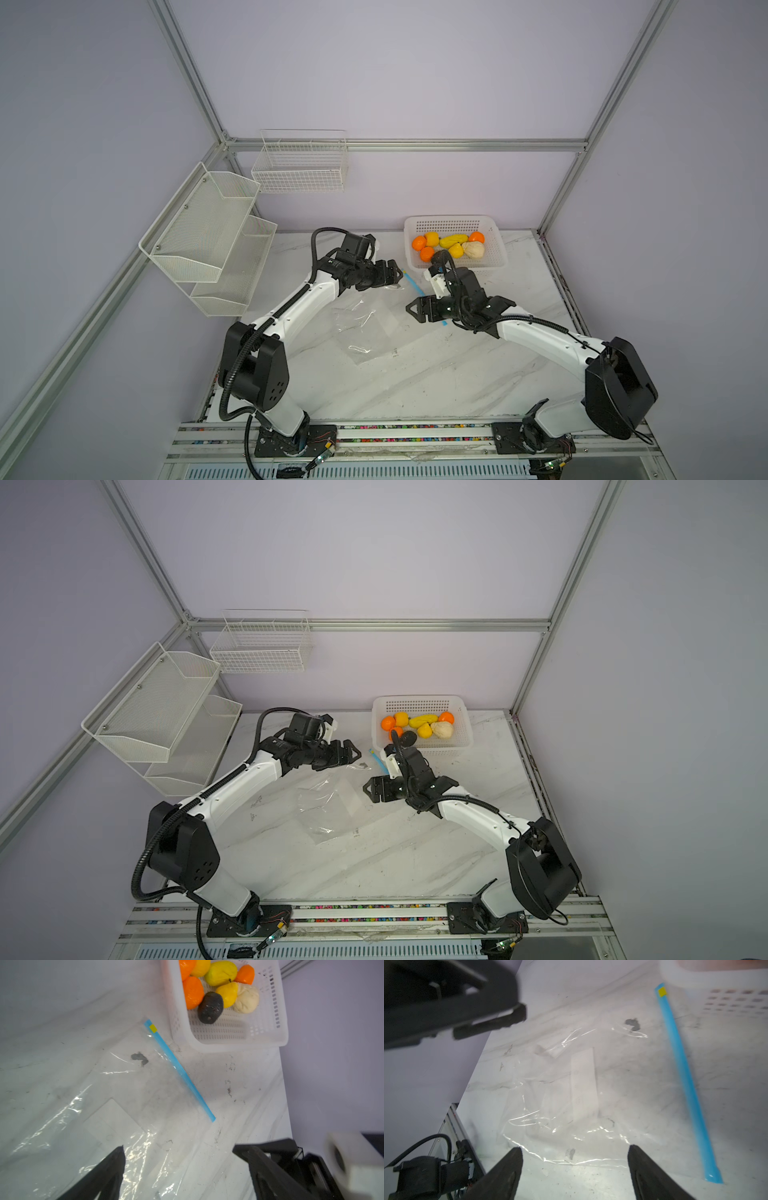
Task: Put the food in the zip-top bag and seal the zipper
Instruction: 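Lower both grippers onto the blue zipper strip, side by side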
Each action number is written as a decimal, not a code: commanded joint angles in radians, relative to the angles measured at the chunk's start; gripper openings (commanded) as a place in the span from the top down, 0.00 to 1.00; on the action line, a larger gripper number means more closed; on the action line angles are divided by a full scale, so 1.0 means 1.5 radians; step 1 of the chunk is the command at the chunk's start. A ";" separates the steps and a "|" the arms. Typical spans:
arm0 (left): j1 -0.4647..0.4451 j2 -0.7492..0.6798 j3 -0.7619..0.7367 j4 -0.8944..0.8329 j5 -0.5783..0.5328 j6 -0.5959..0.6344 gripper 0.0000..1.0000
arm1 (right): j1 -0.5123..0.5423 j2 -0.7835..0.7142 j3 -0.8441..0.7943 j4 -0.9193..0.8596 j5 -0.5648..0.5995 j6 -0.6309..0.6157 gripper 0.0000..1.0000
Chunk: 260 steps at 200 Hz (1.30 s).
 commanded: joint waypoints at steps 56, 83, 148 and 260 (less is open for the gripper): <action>-0.047 0.020 -0.143 0.019 -0.017 -0.022 0.14 | -0.082 0.069 -0.030 0.049 0.028 -0.057 0.27; -0.046 0.025 -0.170 0.020 -0.041 -0.011 0.14 | -0.083 0.100 -0.035 0.056 0.045 -0.069 0.29; -0.039 0.052 -0.221 0.047 -0.045 -0.010 0.14 | -0.083 0.146 -0.042 0.066 0.055 -0.081 0.29; -0.015 0.041 -0.276 0.117 0.027 -0.030 0.12 | -0.081 0.185 -0.089 0.114 -0.105 -0.047 0.52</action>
